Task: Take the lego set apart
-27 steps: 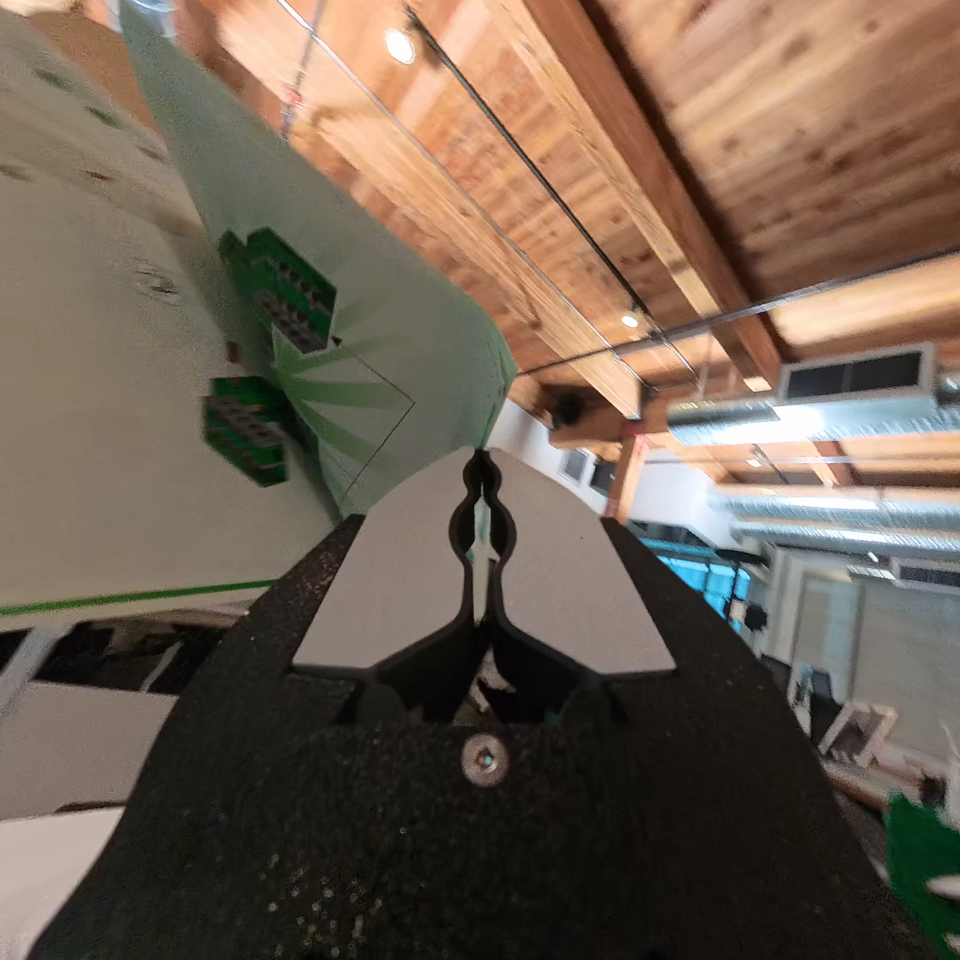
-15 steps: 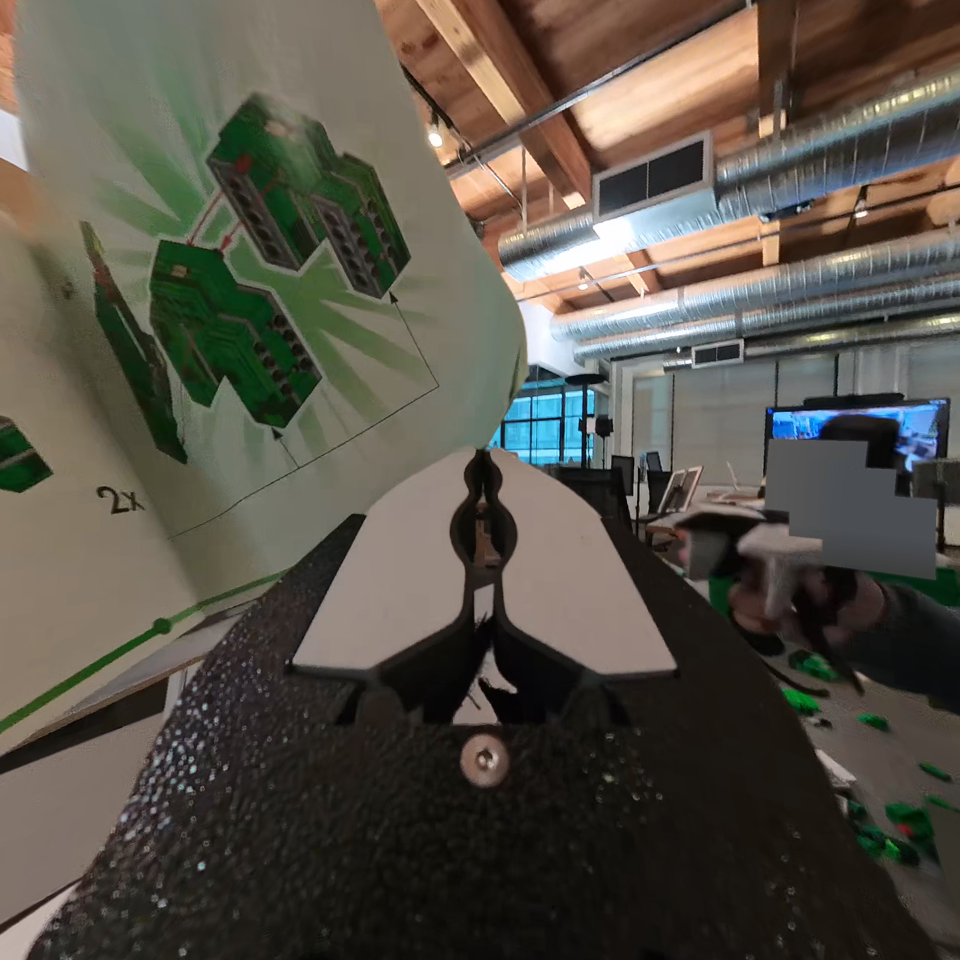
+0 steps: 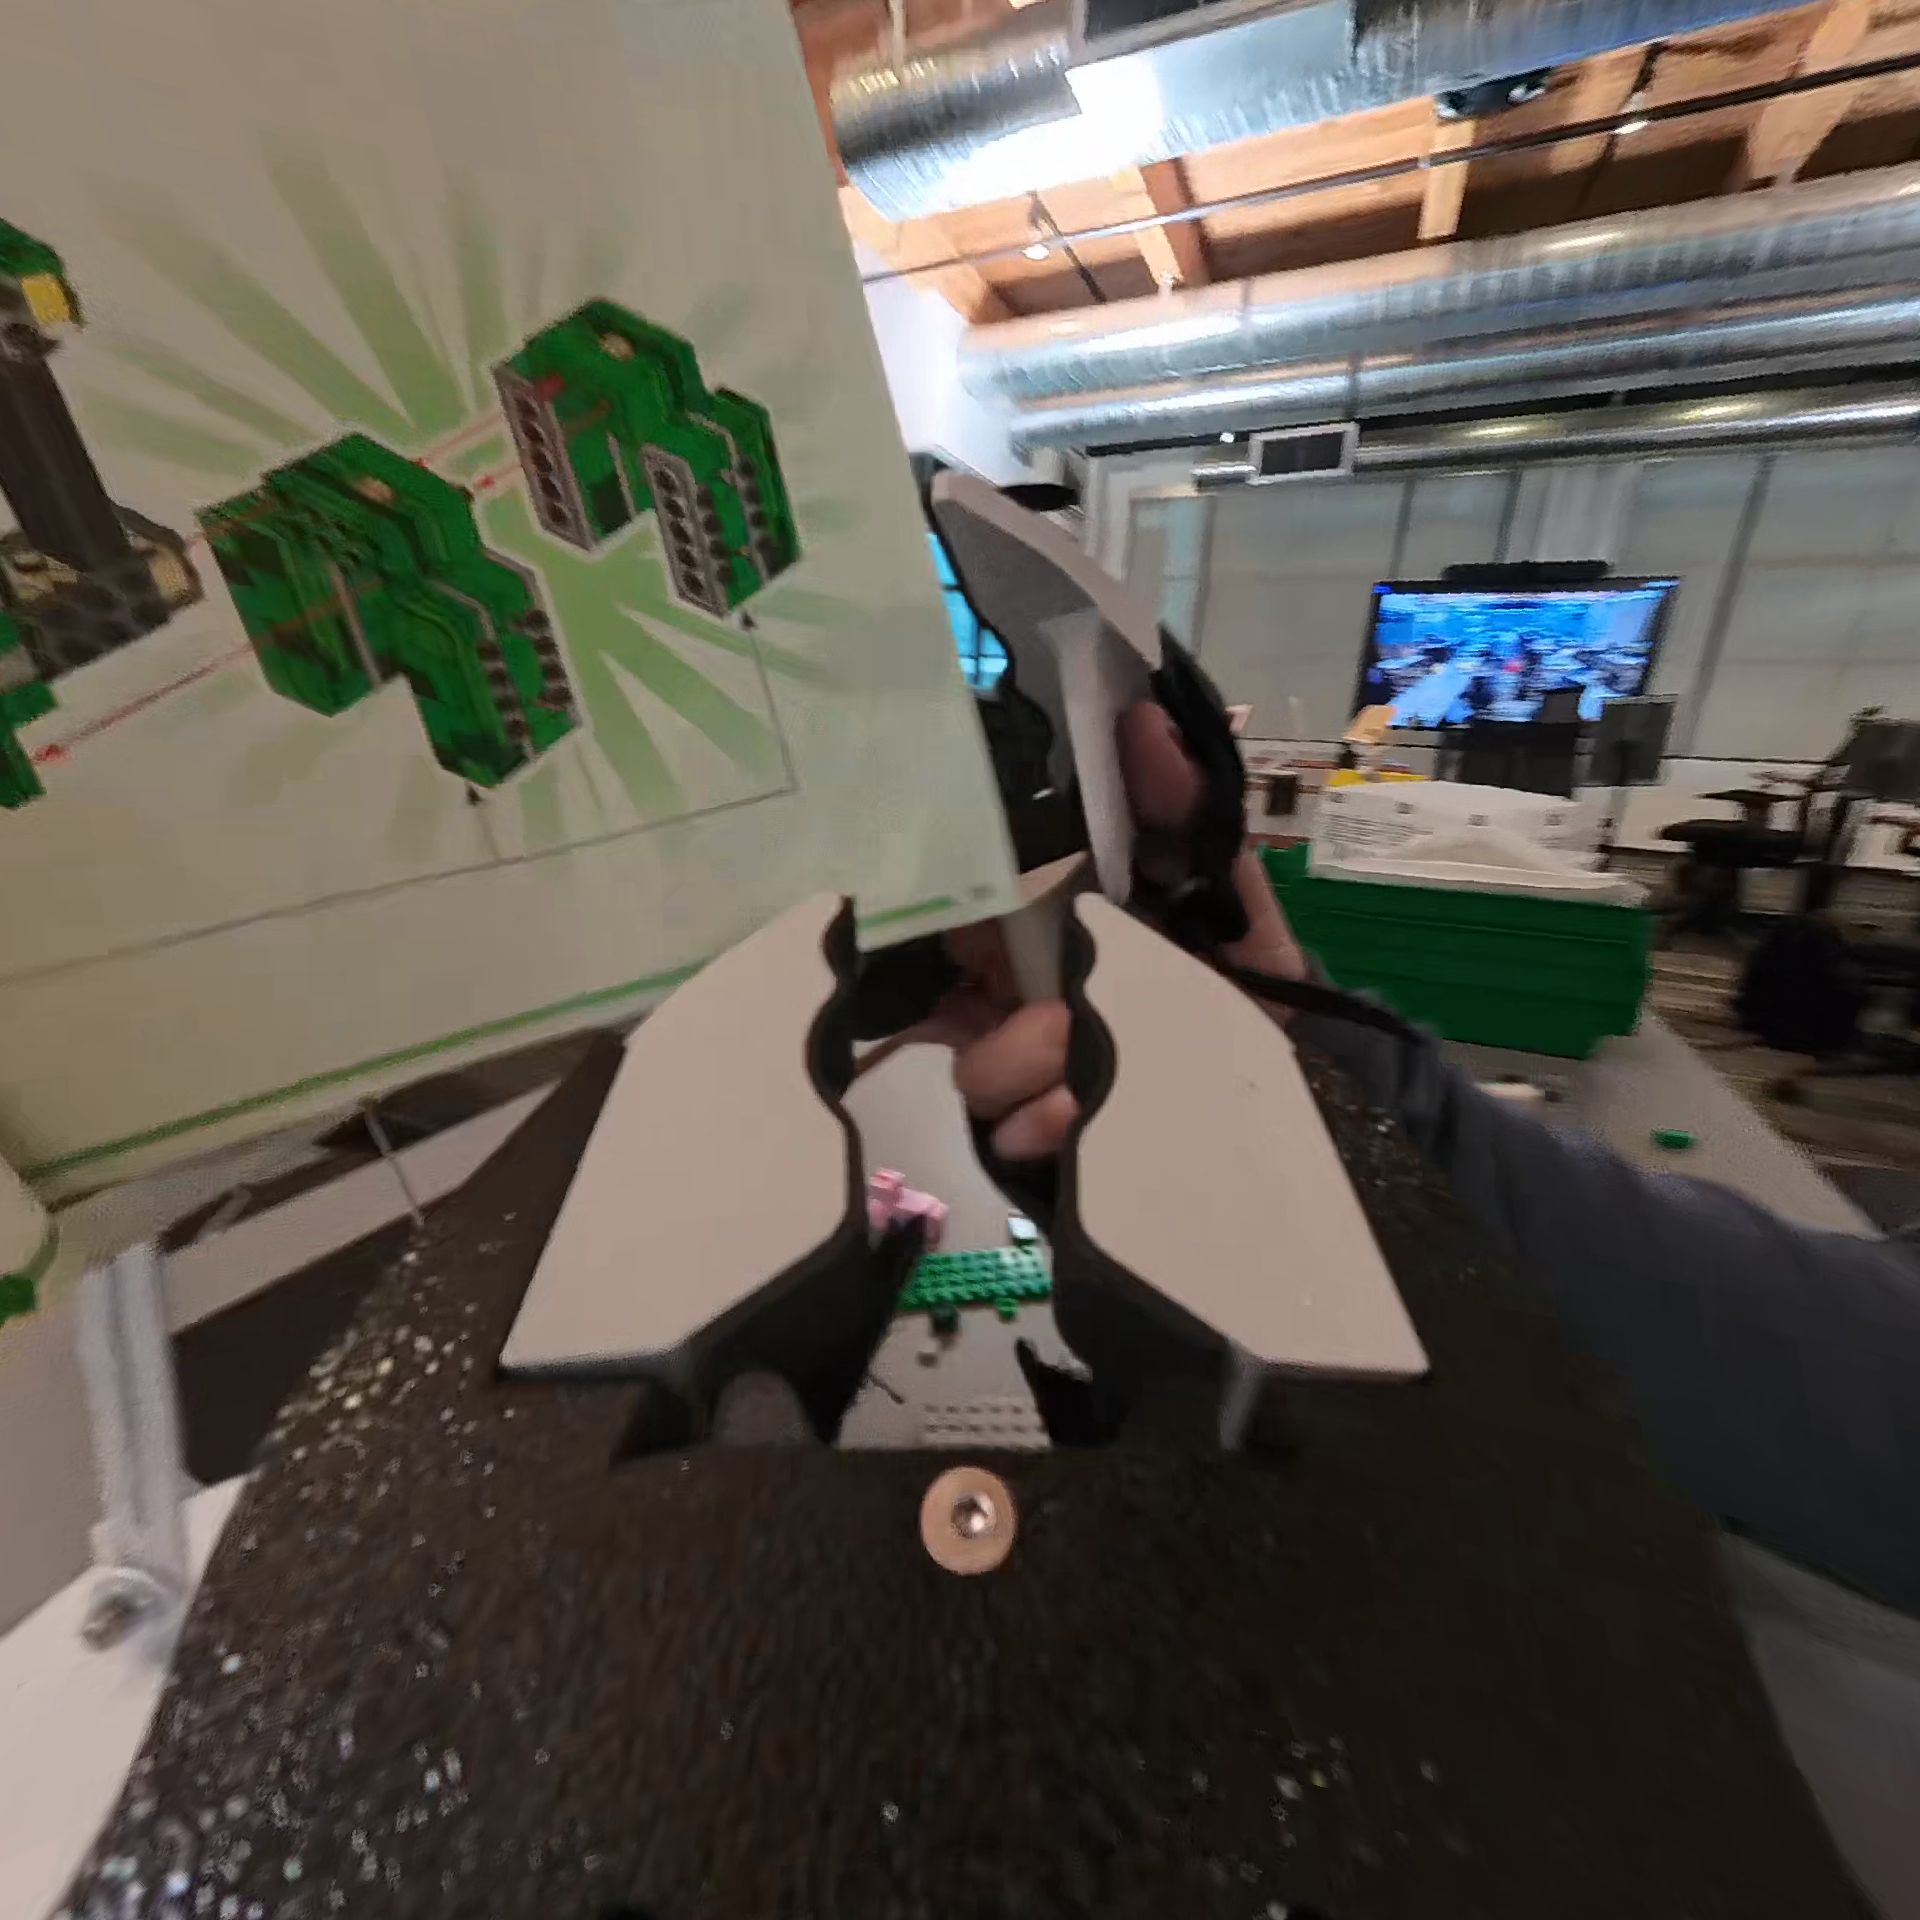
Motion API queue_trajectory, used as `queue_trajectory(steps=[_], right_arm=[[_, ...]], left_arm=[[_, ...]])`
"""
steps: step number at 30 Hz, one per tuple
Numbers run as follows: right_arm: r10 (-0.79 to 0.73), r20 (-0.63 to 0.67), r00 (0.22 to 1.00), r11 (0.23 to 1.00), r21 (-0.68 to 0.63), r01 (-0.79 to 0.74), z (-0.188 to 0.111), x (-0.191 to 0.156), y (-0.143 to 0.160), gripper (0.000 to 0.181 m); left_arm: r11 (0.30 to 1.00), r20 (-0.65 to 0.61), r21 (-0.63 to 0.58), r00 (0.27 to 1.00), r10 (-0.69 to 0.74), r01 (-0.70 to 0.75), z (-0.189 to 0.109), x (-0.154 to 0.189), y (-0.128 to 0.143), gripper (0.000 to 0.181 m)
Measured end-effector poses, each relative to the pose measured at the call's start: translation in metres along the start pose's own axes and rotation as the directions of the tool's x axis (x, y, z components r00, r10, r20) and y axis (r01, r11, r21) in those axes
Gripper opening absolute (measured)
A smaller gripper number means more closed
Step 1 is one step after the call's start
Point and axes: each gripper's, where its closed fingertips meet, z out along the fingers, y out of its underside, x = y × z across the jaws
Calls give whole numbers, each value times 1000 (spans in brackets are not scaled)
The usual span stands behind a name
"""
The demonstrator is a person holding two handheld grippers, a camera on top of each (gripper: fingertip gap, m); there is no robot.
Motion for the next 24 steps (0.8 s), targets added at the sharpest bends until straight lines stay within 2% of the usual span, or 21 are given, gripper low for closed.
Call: queue_trajectory(steps=[1, 3, 5, 7, 10, 14, 18, 24], right_arm=[[17, 21, 1000, 1000, 18, -18, 0, 1, 2, 77], [22, 68, 997, 998, 53, -26, -5, 0, 2, 75], [-11, 102, 995, 998, 60, 5, -11, 1, 3, 73], [-29, 152, 988, 998, 59, 20, -19, 0, 4, 71], [-32, 256, 966, 997, 72, 14, -25, -7, 3, 71], [-98, 309, 946, 995, 33, 93, -27, -6, 17, 80], [-151, 365, 919, 989, 63, 137, -37, -11, 19, 79], [-203, 401, 893, 976, 6, 219, -42, -16, 31, 79]], left_arm=[[1000, -13, -17, 1000, -25, 24, -2, 1, 1, 39], [999, -34, -35, 999, -33, 32, -9, 6, -1, 49], [998, -46, -21, 998, -52, 51, -17, 8, -10, 51], [1000, -3, -10, 1000, -29, 29, -23, 3, -18, 49], [1000, 125, 22, 992, 5, -8, -27, -13, -34, 43], [1000, 194, -2, 981, -6, 7, -21, -19, -39, 47], [995, 157, -93, 988, -16, 31, -8, -12, -25, 51], [998, 146, -50, 989, -27, 34, 4, -10, -30, 48]])
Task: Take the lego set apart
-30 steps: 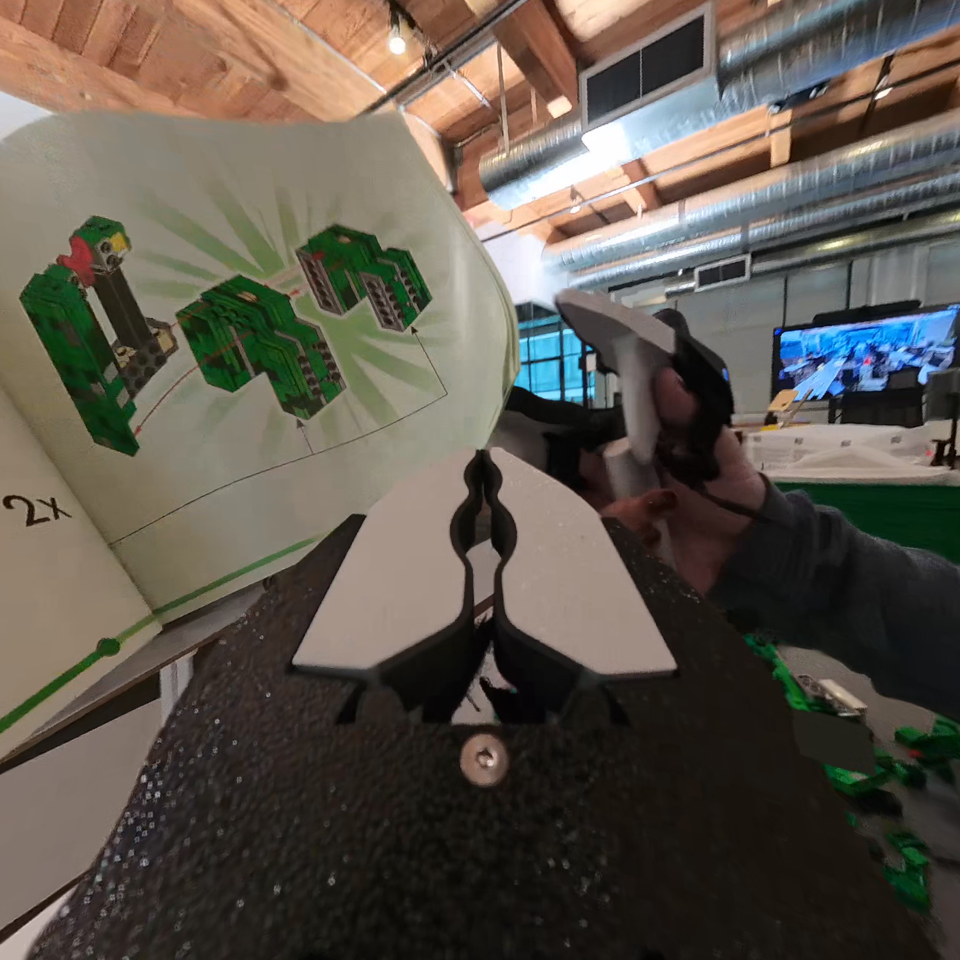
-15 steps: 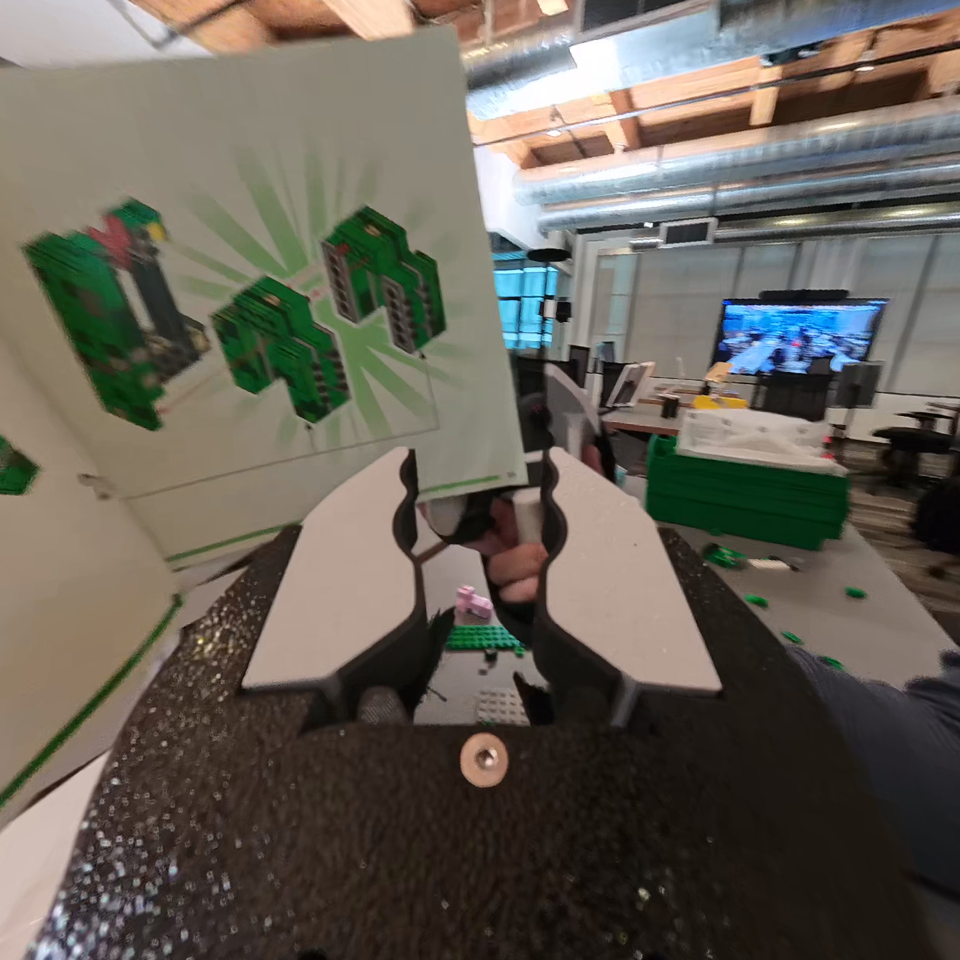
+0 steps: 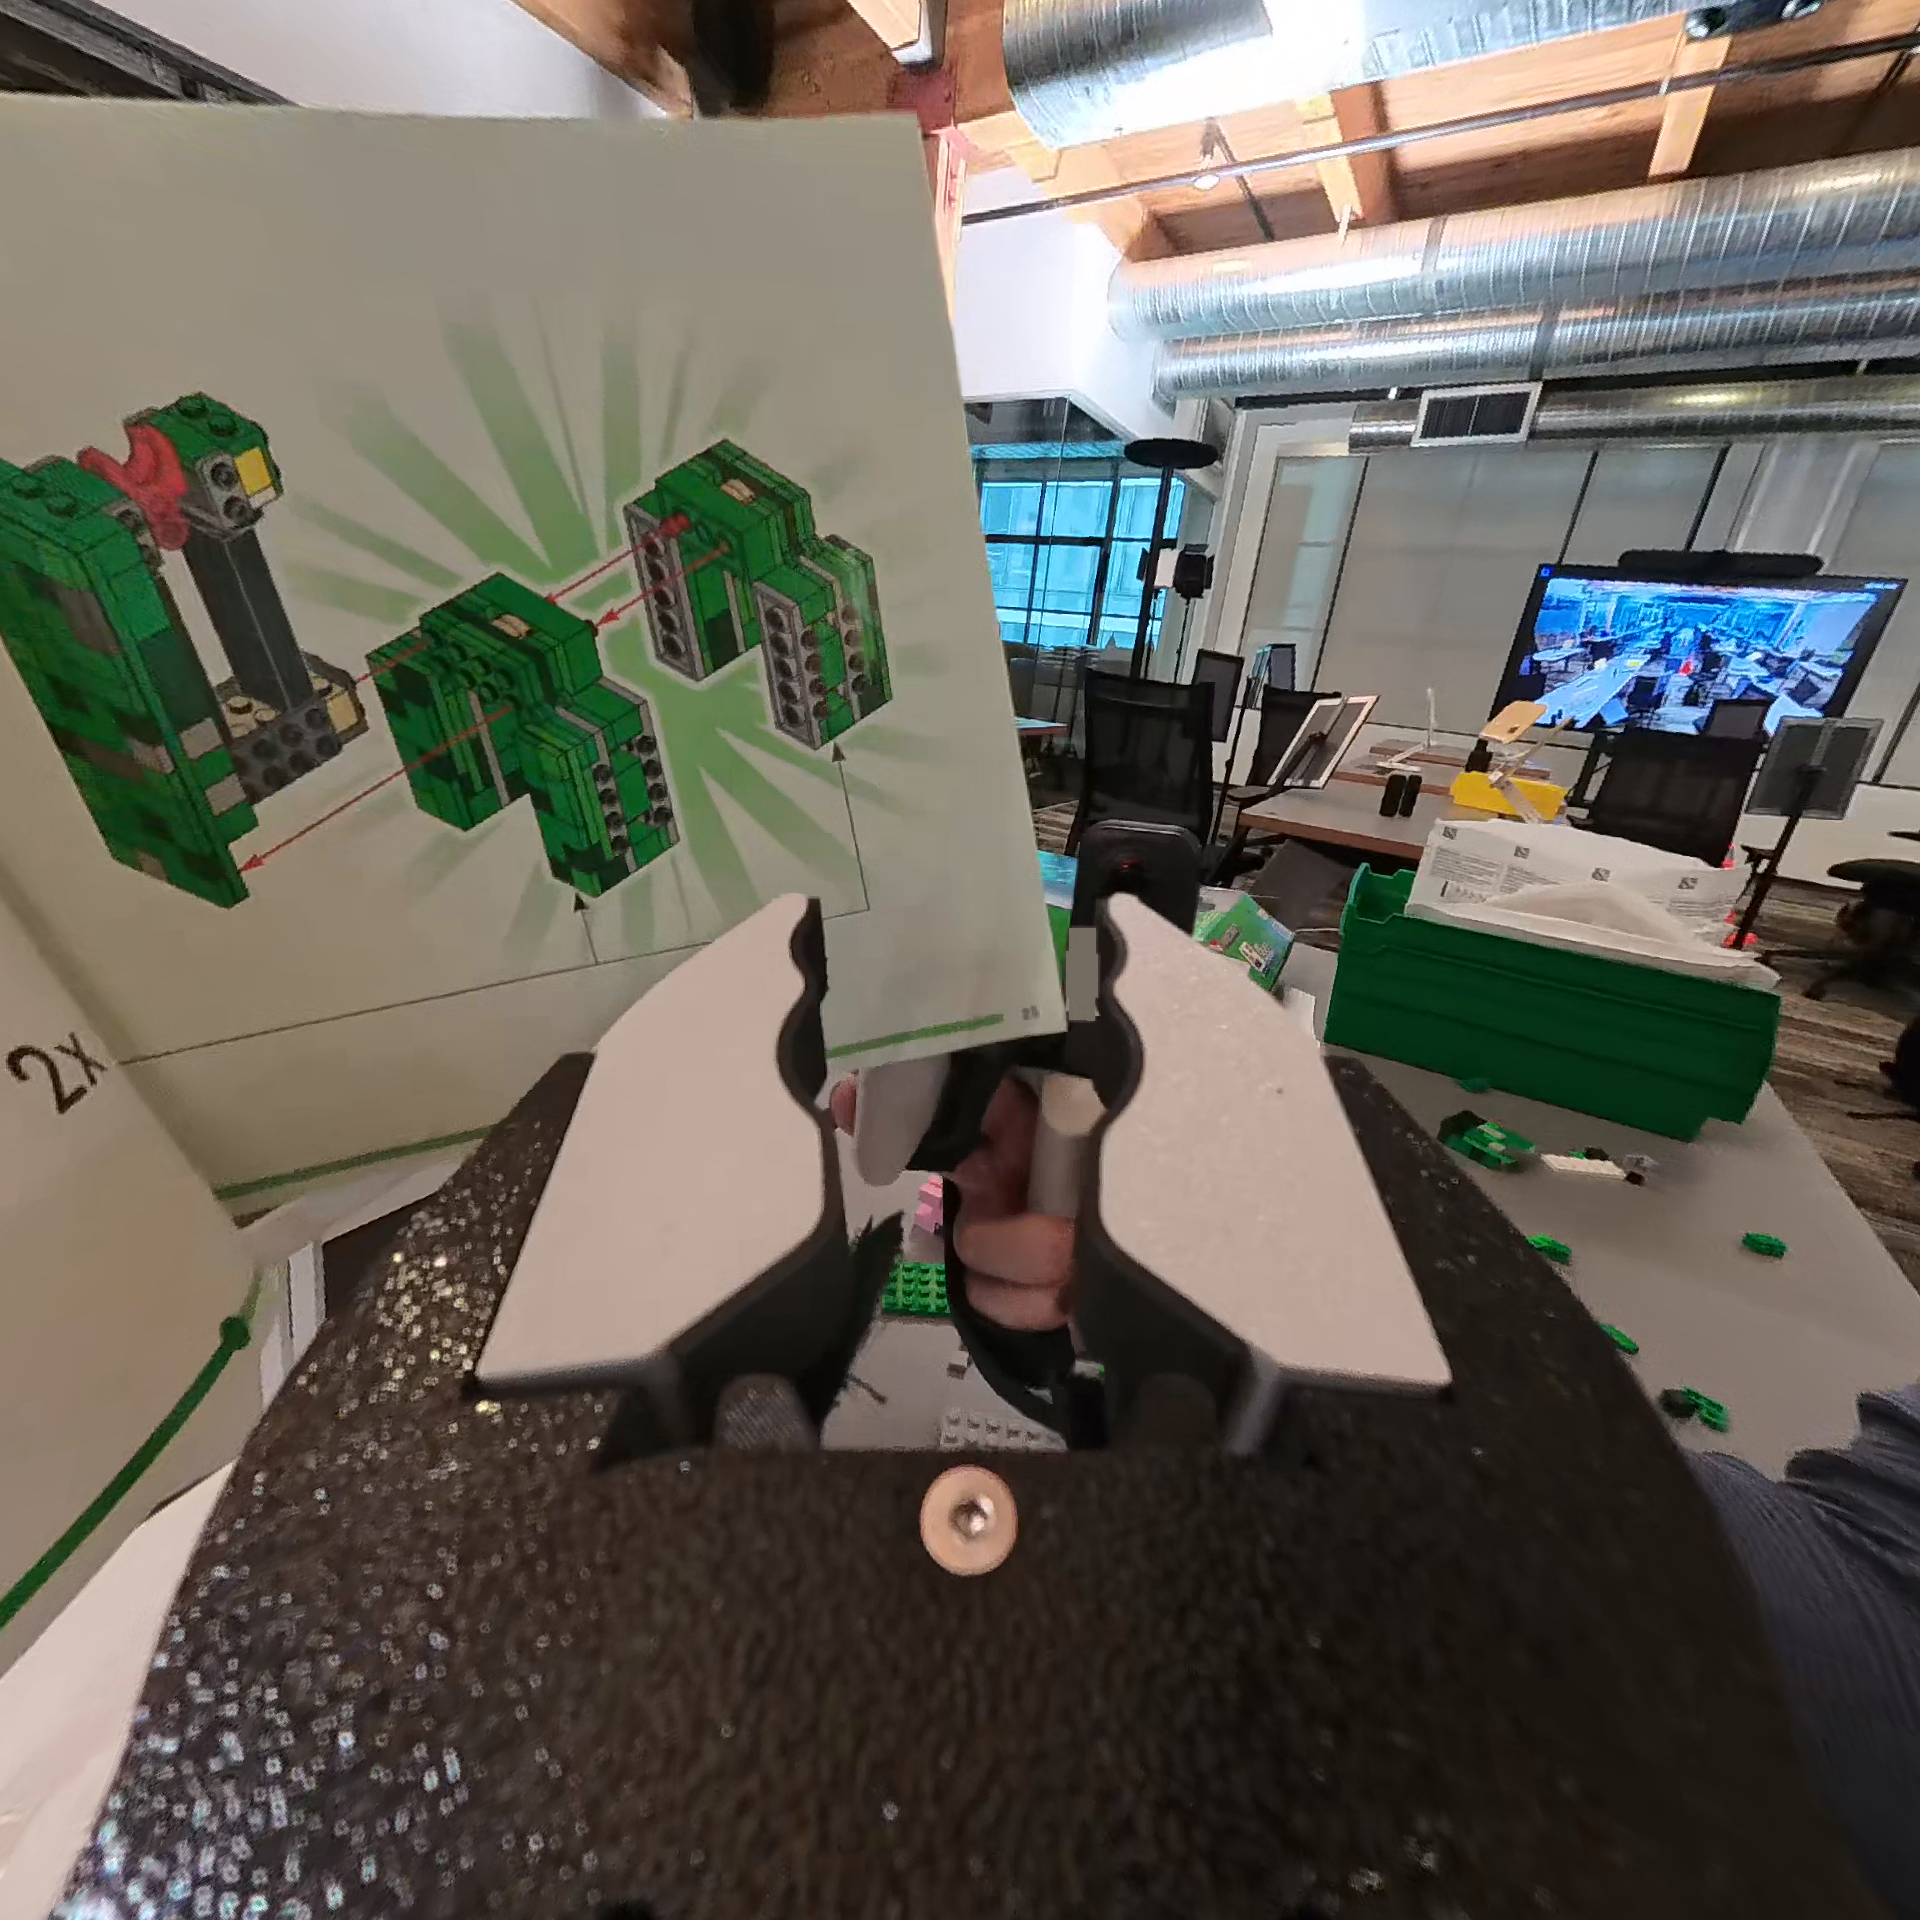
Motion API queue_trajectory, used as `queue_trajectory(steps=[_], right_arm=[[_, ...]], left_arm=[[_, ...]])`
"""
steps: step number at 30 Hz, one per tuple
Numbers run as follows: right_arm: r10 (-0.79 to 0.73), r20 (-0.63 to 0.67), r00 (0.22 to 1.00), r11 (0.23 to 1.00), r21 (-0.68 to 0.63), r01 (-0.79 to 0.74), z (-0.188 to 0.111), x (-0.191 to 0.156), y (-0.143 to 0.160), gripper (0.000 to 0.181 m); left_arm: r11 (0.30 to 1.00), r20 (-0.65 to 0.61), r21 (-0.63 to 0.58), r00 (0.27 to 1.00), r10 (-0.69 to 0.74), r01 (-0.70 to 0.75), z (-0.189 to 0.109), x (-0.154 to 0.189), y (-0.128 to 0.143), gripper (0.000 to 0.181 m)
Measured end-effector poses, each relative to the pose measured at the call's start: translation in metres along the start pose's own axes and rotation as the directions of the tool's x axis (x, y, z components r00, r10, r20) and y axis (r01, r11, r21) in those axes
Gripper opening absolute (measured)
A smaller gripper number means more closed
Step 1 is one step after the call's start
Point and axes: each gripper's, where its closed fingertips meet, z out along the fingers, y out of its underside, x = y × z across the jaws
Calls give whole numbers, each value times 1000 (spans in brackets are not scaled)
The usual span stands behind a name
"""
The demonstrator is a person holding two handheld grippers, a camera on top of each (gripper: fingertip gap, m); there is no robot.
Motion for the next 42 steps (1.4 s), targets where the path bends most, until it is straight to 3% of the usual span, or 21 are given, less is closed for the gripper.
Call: queue_trajectory(steps=[9, 16, 25, 37, 42], right_arm=[[-15, 56, 998, 999, -42, 17, 8, -10, 11, 78], [-7, 66, 998, 999, -41, 10, 8, -10, 12, 74], [-36, 28, 999, 999, -28, 37, 4, -5, 7, 63], [-111, -103, 988, 993, -46, 107, -8, 13, 1, 35], [-131, -102, 986, 989, -80, 123, -7, 13, 5, 40]], left_arm=[[1000, 17, -6, 1000, 22, -22, 4, 3, -3, 40], [1000, -54, 7, 998, 14, -14, 4, 10, -3, 6], [998, -128, -4, 990, -55, 55, 3, 14, 0, 0], [995, -124, -35, 987, -102, 98, 9, 11, 8, 0], [995, -119, -40, 988, -94, 90, 9, 10, 8, 0]])
